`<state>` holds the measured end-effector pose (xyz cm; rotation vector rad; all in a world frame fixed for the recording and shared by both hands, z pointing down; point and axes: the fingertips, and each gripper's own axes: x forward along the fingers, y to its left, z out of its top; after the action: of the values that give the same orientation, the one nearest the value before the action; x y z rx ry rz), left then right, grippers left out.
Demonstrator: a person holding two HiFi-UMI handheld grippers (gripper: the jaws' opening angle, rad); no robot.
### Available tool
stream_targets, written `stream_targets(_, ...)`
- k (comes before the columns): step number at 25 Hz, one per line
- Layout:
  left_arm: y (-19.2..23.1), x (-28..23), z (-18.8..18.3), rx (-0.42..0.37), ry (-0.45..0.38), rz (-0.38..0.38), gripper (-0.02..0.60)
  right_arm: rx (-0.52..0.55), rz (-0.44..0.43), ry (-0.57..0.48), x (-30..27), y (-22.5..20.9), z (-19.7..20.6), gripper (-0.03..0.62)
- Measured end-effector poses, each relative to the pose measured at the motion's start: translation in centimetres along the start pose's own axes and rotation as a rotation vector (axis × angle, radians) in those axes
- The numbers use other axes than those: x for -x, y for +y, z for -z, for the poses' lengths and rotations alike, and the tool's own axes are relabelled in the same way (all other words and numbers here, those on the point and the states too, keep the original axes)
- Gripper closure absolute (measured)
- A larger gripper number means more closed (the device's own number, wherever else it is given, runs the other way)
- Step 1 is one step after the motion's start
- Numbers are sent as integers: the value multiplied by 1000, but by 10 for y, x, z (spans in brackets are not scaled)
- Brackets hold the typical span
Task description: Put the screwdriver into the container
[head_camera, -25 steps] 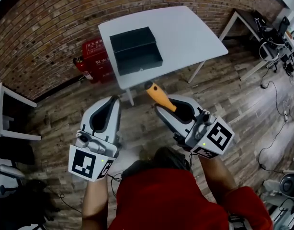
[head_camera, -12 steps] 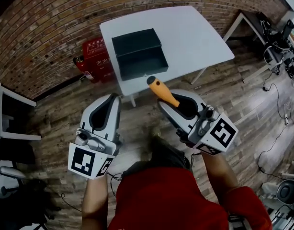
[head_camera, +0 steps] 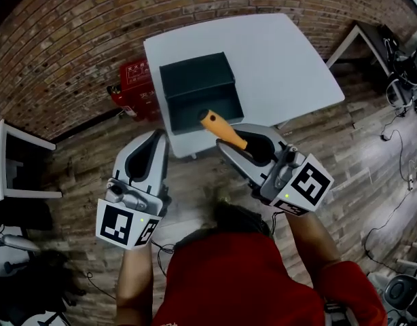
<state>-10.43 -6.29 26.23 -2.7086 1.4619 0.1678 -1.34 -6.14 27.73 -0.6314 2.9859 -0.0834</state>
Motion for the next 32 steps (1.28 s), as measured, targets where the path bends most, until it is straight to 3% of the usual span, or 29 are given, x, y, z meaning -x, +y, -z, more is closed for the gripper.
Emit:
stream_targets(11,23,-66,10,-4,12,-62,566,-8,-91,43,-22,-72,0,508)
stream_targets(23,52,-89,31,-2,27,-34,566,19,-87,147,-51,-105,35,508)
stream_targets(32,74,-94,73,-32,88,-30,566,63,-115,269,-75,-115,77,508)
